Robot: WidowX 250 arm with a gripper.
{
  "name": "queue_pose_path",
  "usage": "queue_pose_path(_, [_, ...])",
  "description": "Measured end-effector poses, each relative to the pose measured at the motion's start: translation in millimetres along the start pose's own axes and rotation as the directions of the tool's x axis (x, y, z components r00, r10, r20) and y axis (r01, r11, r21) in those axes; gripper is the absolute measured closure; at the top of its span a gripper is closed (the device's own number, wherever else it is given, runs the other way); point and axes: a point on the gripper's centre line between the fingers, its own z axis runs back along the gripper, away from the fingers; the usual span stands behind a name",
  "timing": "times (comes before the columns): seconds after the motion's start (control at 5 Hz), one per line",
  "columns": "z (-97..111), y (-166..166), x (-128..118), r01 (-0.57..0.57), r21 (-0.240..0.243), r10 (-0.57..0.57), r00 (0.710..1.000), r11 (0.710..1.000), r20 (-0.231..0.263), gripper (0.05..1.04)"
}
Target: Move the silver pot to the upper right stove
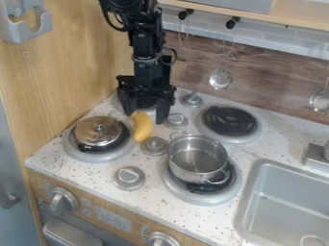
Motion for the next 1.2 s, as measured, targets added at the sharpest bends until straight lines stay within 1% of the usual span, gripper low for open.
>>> queue_pose_path(0.2, [-16, -2, -9, 0.007, -0.005, -0.008, 0.999, 1.000, -0.047, 0.085])
queue_pose_path(0.4, [-33, -22, -36, 0.110, -0.038, -0.113, 0.988, 0.993, -0.109, 0.085])
queue_pose_path(0.6, [-16, -55, -37, 0.218, -0.086, -0.224, 0.973, 0.972, -0.061, 0.085])
queue_pose_path(0.8, [-16, -85, -37, 0.289, -0.082, -0.293, 0.955, 0.954, -0.050, 0.085])
queue_pose_path(1.0, [-15, -128, -38, 0.354, -0.058, -0.355, 0.934, 0.934, -0.022, 0.085])
queue_pose_path(1.2, [-21, -162, -30, 0.333, -0.041, -0.333, 0.943, 0.942, 0.010, 0.085])
